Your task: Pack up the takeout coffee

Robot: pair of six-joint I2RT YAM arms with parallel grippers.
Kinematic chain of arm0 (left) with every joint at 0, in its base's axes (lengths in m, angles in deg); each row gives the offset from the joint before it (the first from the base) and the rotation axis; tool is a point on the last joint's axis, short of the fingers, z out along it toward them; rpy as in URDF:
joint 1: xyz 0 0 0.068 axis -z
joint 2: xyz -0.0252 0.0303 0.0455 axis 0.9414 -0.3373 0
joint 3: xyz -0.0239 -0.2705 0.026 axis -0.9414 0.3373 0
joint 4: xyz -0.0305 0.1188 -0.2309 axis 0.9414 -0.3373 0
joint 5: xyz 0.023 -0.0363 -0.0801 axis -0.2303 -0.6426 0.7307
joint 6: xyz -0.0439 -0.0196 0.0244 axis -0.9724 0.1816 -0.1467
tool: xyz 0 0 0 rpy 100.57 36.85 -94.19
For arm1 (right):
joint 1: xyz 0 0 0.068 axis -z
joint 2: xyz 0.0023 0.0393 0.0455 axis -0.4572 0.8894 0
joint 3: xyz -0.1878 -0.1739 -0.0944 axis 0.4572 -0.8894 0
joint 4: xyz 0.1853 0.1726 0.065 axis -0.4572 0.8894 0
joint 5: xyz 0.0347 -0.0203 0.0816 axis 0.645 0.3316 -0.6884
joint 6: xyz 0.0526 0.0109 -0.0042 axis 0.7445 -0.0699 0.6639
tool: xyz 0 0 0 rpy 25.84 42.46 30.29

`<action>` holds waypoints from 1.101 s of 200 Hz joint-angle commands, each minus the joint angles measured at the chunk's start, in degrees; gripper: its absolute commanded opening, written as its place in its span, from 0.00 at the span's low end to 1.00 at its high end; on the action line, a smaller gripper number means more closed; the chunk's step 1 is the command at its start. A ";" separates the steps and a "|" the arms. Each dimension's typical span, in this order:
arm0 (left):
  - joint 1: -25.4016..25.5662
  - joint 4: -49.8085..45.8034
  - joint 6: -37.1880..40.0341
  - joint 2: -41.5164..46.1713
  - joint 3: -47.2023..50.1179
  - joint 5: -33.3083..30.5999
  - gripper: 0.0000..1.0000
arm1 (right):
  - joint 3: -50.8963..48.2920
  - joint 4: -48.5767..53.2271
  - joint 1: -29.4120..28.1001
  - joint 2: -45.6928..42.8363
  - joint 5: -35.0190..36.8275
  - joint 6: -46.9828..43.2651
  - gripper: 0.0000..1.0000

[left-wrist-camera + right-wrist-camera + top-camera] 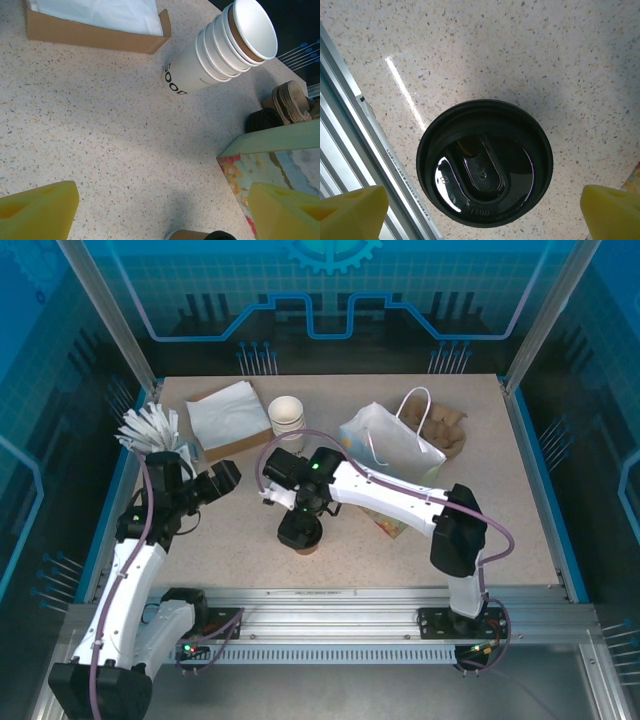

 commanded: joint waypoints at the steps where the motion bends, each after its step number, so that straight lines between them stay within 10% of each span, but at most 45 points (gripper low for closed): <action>1: -0.65 -0.62 -0.01 0.77 0.48 2.07 0.89 | 3.27 4.92 -0.94 2.47 0.72 0.62 1.00; 220: -0.68 1.85 0.03 0.62 2.08 6.13 0.89 | 4.90 6.28 -1.42 7.60 0.89 -0.30 0.83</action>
